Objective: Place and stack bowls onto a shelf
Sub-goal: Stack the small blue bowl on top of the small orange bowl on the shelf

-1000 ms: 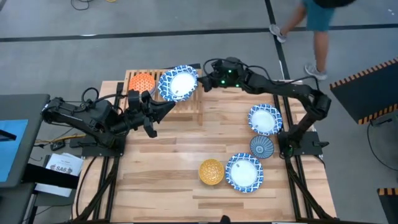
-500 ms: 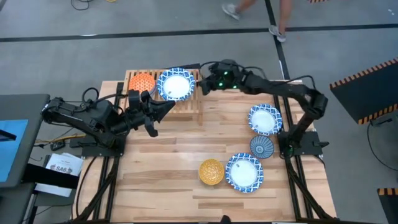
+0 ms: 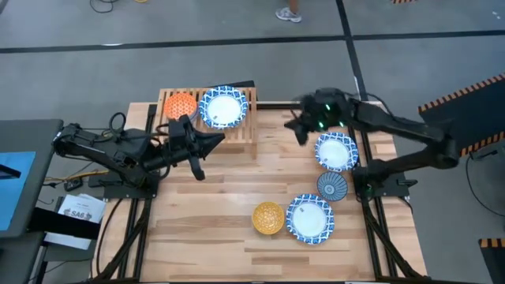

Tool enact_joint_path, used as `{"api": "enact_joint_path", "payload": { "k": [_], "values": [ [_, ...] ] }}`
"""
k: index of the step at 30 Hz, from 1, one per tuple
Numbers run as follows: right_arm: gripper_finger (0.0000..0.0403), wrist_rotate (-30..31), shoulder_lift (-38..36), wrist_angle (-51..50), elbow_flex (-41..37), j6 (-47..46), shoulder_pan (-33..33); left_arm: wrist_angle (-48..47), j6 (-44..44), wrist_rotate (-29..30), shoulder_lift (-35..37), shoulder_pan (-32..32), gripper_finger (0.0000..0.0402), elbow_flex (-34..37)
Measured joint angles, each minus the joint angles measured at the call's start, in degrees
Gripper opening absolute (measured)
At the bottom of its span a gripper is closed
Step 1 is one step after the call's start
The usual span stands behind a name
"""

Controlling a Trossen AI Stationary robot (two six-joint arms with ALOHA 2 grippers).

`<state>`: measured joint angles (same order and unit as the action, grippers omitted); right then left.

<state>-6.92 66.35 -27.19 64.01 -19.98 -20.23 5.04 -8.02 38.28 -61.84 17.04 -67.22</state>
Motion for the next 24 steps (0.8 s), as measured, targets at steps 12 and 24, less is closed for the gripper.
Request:
{"api": "enact_joint_path", "payload": {
  "k": [12,24],
  "values": [
    [0.0042,14.0,-15.1,7.5,-13.0,-8.6,16.2,12.5,4.5,-15.5,-0.5,-2.6,0.0000,5.6],
    [0.0043,14.4,-17.8,12.4,-13.0,-3.5,17.0,26.3,1.4,-13.0,-0.4,-4.9,0.0000,18.0]
  ]
}}
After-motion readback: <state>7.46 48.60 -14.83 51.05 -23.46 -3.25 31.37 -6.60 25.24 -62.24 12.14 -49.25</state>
